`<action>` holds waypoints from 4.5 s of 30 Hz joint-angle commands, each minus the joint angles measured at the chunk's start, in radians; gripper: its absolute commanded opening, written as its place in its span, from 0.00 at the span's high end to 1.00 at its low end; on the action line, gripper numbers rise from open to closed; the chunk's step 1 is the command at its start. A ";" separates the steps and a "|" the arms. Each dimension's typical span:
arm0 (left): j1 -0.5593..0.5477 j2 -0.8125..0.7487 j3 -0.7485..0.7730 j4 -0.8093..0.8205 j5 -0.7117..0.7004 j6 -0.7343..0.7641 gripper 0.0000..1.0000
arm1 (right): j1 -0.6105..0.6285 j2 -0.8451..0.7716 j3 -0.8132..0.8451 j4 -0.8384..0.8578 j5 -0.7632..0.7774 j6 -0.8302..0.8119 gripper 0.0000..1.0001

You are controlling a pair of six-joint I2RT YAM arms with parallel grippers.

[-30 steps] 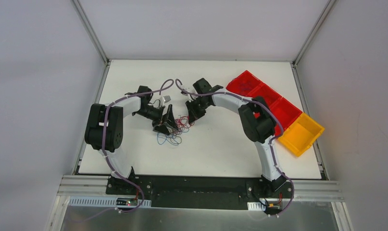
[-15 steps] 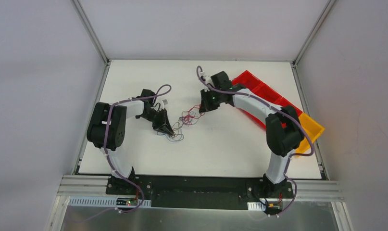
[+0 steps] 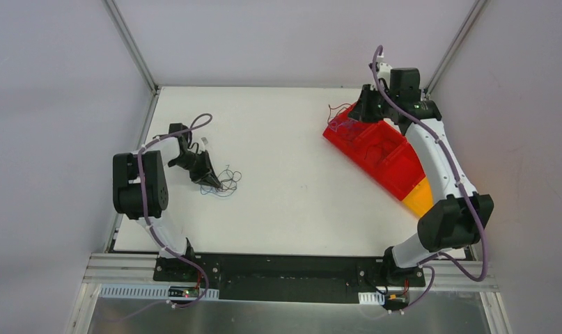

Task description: Untangle the cables

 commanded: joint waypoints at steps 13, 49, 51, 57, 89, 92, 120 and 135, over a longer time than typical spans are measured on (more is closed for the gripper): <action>-0.180 -0.462 0.134 0.091 0.445 0.615 0.01 | 0.127 -0.105 0.184 -0.100 -0.609 0.121 1.00; -0.713 -0.829 -0.017 0.244 0.213 0.800 0.60 | 0.310 -0.214 0.154 -0.226 -0.587 0.081 1.00; -0.716 -0.819 -0.005 0.244 0.203 0.791 0.54 | 0.309 -0.213 0.153 -0.218 -0.590 0.092 1.00; -0.719 -0.815 -0.005 0.246 0.172 0.806 0.37 | 0.312 -0.212 0.158 -0.216 -0.597 0.107 1.00; -0.791 -0.797 0.051 0.182 0.116 0.808 1.00 | 0.239 -0.245 0.139 -0.183 -0.568 0.157 1.00; -0.787 -0.823 0.001 0.177 0.053 0.762 1.00 | 0.149 -0.250 0.153 -0.185 -0.546 0.155 1.00; -0.105 -0.558 -0.215 0.085 -0.053 0.829 1.00 | -0.843 -0.210 0.442 -0.099 -0.692 0.275 1.00; -0.054 -0.488 -0.154 0.116 0.035 0.798 1.00 | -1.170 -0.132 0.544 -0.858 -0.596 -0.474 1.00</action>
